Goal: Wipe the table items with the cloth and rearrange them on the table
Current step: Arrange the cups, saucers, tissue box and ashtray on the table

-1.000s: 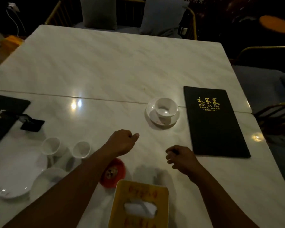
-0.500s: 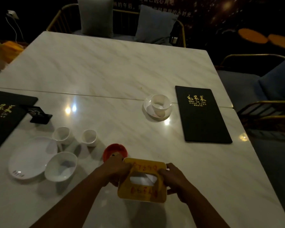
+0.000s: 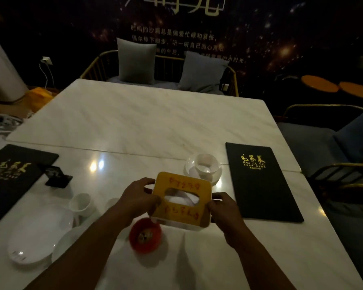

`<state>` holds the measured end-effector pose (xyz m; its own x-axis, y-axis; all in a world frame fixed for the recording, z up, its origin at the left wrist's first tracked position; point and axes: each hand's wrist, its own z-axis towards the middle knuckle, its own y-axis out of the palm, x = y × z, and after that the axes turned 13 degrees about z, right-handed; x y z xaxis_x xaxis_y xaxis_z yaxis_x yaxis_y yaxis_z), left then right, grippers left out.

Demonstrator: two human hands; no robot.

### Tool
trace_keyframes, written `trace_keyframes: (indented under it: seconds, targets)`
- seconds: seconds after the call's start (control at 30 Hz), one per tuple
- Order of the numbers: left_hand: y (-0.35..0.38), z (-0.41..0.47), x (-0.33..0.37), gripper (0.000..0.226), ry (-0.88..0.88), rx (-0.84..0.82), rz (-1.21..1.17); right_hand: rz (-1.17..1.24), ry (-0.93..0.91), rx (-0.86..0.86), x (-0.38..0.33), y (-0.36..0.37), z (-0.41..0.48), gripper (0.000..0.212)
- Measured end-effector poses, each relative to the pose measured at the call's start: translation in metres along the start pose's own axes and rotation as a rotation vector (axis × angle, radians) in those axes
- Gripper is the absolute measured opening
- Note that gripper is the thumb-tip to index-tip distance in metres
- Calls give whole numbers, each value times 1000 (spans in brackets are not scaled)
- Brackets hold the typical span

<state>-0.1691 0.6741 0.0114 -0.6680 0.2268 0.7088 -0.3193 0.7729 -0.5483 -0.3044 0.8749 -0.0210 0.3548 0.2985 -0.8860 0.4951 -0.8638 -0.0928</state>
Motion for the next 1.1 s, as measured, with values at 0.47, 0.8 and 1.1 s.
trace_keyframes:
  seconds: [0.47,0.8,1.1]
  targets:
    - [-59,174,-26,47,33,159,-72,61,-135,135,-20,124,149,19]
    - [-57,231,-47,55,-2,73,-116,71,-160,169,-4,146,189,16]
    - [-54,244,-54,56,-5,77,-116,100,-155,151,3,151,206,17]
